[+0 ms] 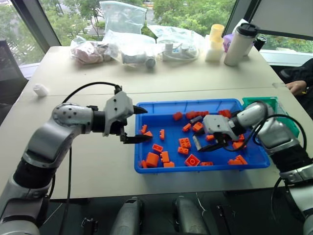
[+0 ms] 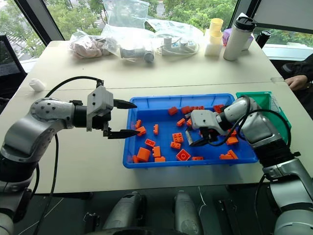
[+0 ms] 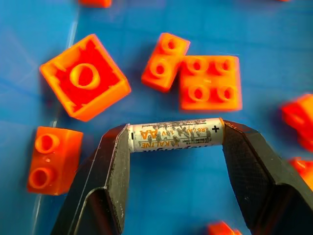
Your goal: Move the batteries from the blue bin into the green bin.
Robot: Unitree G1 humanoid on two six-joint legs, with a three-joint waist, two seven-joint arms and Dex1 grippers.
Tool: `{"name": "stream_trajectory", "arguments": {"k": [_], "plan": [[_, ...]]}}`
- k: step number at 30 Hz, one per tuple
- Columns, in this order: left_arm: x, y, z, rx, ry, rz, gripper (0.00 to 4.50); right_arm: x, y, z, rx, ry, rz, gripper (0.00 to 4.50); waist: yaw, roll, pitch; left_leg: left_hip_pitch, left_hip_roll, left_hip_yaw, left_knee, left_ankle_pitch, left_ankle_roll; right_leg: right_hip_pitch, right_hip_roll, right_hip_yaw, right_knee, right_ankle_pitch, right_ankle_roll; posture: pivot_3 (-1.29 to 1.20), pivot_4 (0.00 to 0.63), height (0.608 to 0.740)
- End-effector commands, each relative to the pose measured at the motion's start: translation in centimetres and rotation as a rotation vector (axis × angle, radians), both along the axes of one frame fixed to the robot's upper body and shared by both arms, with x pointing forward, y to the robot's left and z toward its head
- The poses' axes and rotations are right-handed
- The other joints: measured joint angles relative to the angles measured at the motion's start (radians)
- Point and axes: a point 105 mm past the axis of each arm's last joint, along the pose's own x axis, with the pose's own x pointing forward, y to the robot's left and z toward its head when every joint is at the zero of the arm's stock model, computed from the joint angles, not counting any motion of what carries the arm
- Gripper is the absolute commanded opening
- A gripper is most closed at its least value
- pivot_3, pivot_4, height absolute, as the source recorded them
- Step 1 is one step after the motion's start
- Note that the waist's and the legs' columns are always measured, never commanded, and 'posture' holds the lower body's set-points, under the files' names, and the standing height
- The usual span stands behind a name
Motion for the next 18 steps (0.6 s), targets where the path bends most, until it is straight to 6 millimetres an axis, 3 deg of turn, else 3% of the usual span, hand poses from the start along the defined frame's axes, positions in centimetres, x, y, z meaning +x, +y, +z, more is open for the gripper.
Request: {"name": "stream_trajectory", "arguments": {"k": [1, 4, 6, 10, 14, 18], "plan": [[0.5, -0.9, 1.6, -0.072, -0.049, -0.022, 4.50, 1.4, -3.8, 6.9, 0.151, -0.204, -0.269, 2.19, 0.007, 0.000, 0.000, 0.000, 0.000, 0.000, 0.000, 0.000, 0.000, 0.000, 0.000, 0.000, 0.000, 0.000, 0.000, 0.00, 0.150, 0.740], [1.0, -1.5, 1.7, -0.084, -0.057, -0.038, 4.50, 1.6, -7.1, 8.6, 0.191, -0.286, -0.449, 2.19, 0.010, 0.000, 0.000, 0.000, 0.000, 0.000, -0.001, 0.000, 0.000, 0.000, 0.000, 0.000, 0.000, 0.000, 0.000, 0.00, 0.150, 0.740], [1.3, -2.1, 1.9, -0.106, -0.060, -0.052, 4.50, 1.7, -10.5, 8.7, 0.154, -0.353, -0.600, 2.19, 0.009, 0.000, 0.000, 0.000, 0.000, 0.000, -0.001, 0.000, 0.000, 0.000, 0.000, 0.000, 0.000, 0.000, 0.000, 0.00, 0.150, 0.740], [1.8, -2.8, 1.9, -0.116, -0.070, -0.071, 4.50, 1.1, -14.4, 7.5, 0.146, -0.391, -0.777, 2.19, 0.010, 0.000, 0.000, 0.000, 0.000, 0.002, -0.001, 0.000, 0.000, 0.000, 0.000, 0.001, 0.000, 0.000, 0.000, 0.00, 0.150, 0.740], [1.9, -3.2, 1.6, -0.110, -0.075, -0.086, 4.50, 0.9, -17.2, 6.6, 0.127, -0.445, -0.920, 2.19, 0.002, 0.000, 0.000, 0.001, 0.000, 0.002, -0.001, 0.000, 0.000, 0.000, 0.001, 0.002, 0.001, 0.000, 0.000, 0.00, 0.150, 0.740], [1.9, -3.1, 1.4, -0.110, -0.073, -0.081, 4.50, 0.7, -18.5, 6.2, 0.129, -0.460, -0.974, 2.19, -0.011, 0.000, 0.000, 0.001, 0.001, 0.002, -0.001, 0.000, 0.000, 0.000, 0.001, 0.002, 0.002, 0.000, 0.000, 0.00, 0.150, 0.740]]}}
